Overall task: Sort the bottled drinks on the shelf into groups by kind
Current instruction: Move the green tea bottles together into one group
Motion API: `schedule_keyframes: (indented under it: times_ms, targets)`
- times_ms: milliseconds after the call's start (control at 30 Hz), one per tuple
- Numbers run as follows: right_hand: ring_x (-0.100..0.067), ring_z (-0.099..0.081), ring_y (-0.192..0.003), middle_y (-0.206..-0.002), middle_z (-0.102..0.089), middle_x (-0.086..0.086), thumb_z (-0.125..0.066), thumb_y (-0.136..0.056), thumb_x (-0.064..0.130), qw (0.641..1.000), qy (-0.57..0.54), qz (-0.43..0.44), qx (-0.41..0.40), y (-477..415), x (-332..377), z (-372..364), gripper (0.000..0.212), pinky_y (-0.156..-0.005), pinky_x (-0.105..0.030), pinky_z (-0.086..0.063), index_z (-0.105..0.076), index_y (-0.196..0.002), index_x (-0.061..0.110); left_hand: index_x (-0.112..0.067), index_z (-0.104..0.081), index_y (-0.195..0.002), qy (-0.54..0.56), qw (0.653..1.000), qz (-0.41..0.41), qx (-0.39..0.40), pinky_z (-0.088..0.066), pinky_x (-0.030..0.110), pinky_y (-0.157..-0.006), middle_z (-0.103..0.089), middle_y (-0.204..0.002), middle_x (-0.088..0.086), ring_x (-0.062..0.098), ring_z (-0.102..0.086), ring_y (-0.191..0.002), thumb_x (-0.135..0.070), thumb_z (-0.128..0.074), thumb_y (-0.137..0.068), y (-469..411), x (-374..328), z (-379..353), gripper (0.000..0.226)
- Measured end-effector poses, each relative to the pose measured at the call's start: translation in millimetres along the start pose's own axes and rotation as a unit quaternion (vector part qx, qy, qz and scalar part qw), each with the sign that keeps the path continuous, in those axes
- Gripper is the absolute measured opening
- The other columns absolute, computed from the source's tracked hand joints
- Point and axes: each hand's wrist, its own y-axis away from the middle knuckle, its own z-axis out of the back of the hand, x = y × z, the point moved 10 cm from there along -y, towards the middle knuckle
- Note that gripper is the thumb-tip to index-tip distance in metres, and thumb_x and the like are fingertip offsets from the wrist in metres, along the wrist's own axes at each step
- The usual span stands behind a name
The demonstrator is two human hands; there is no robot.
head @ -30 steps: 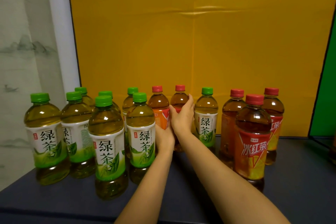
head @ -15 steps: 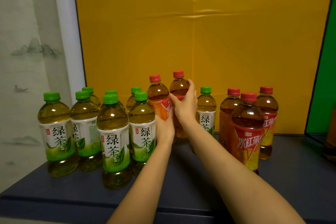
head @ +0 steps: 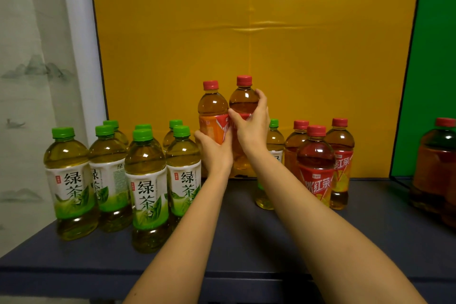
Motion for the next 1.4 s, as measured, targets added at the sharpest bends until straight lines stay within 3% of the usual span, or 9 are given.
schedule_keyframes:
  times_ms: [233, 500, 600, 833, 1000, 1133, 1267, 1400]
  targets:
    - [-0.021, -0.039, -0.130, -0.140, -0.042, -0.006, -0.067, -0.082, 0.021, 1.000, -0.016, 0.000, -0.021, -3.9, 10.5, 9.8, 0.071, -0.099, -0.030, -0.036, -0.029, -0.141, 0.017, -0.007, -0.032, -0.126, -0.035, 0.999, -0.032, -0.003, -0.046, 0.035, -0.086, -0.048, -0.127, 0.015, 0.030, -0.053, -0.113, -0.035, -0.065, -0.083, -4.4, -19.2, 0.5, 0.061]
    - [-0.023, -0.044, -0.126, -0.136, -0.047, -0.008, -0.070, -0.081, 0.023, 0.999, -0.020, 0.024, -0.040, -10.0, 35.2, 15.9, 0.071, -0.100, -0.034, -0.039, -0.031, -0.140, 0.016, -0.004, -0.033, -0.125, -0.037, 0.997, -0.068, -0.016, -0.042, 0.026, -0.082, -0.048, -0.127, 0.015, 0.028, -0.052, -0.114, -0.034, -0.065, -0.083, -6.1, -50.1, 7.7, 0.061]
    - [-0.024, -0.045, -0.126, -0.135, -0.049, -0.008, -0.071, -0.079, 0.024, 0.998, -0.021, 0.035, -0.048, -13.9, 47.4, 20.5, 0.072, -0.102, -0.039, -0.040, -0.031, -0.139, 0.016, -0.005, -0.033, -0.125, -0.037, 0.997, -0.072, -0.015, -0.045, 0.030, -0.084, -0.049, -0.127, 0.014, 0.028, -0.053, -0.113, -0.036, -0.065, -0.083, -6.0, -63.9, 10.3, 0.061]
    - [-0.023, -0.051, -0.118, -0.130, -0.054, -0.008, -0.074, -0.076, 0.027, 0.996, -0.039, 0.060, -0.057, -24.5, 83.8, 37.1, 0.073, -0.099, -0.037, -0.041, -0.035, -0.138, 0.016, -0.006, -0.038, -0.119, -0.023, 0.994, -0.104, 0.001, -0.047, 0.035, -0.085, -0.055, -0.123, 0.012, 0.029, -0.055, -0.110, -0.041, -0.067, -0.079, -6.3, -109.8, 22.7, 0.061]
    - [-0.026, -0.055, -0.115, -0.128, -0.055, -0.011, -0.075, -0.070, 0.032, 0.988, -0.090, 0.105, -0.065, -29.3, 118.6, 68.7, 0.078, -0.097, -0.046, -0.045, -0.038, -0.135, 0.012, -0.010, -0.046, -0.112, 0.036, 0.988, -0.139, 0.050, -0.051, 0.042, -0.088, -0.061, -0.112, 0.005, 0.024, -0.061, -0.101, -0.051, -0.071, -0.070, 8.7, -150.4, 20.6, 0.063]
    - [-0.023, -0.055, -0.117, -0.130, -0.053, -0.012, -0.072, -0.071, 0.035, 0.982, -0.111, 0.140, -0.055, -30.5, 139.9, 110.8, 0.078, -0.098, -0.044, -0.046, -0.037, -0.135, 0.007, -0.011, -0.056, -0.110, 0.110, 0.976, -0.146, 0.116, -0.052, 0.045, -0.089, -0.067, -0.108, 0.006, 0.023, -0.065, -0.099, -0.068, -0.069, -0.049, 31.3, -179.2, 0.6, 0.084]
    - [-0.016, -0.060, -0.108, -0.124, -0.057, -0.010, -0.070, -0.076, 0.034, 0.979, -0.112, 0.164, -0.039, -29.9, 146.0, 162.6, 0.070, -0.091, -0.038, -0.052, -0.038, -0.132, 0.008, -0.012, -0.061, -0.110, 0.198, 0.951, -0.128, 0.201, -0.055, 0.045, -0.084, -0.071, -0.104, 0.008, 0.026, -0.069, -0.093, -0.055, -0.079, -0.049, 65.4, -197.4, -35.2, 0.077]
    - [-0.016, -0.059, -0.111, -0.126, -0.055, -0.009, -0.068, -0.081, 0.030, 0.984, -0.103, 0.146, -0.025, -31.8, 130.3, 215.4, 0.065, -0.089, -0.033, -0.054, -0.036, -0.134, 0.009, -0.014, -0.062, -0.111, 0.220, 0.939, -0.121, 0.234, -0.055, 0.044, -0.084, -0.071, -0.104, 0.006, 0.024, -0.069, -0.093, -0.055, -0.078, -0.050, 105.8, -201.5, -76.3, 0.074]
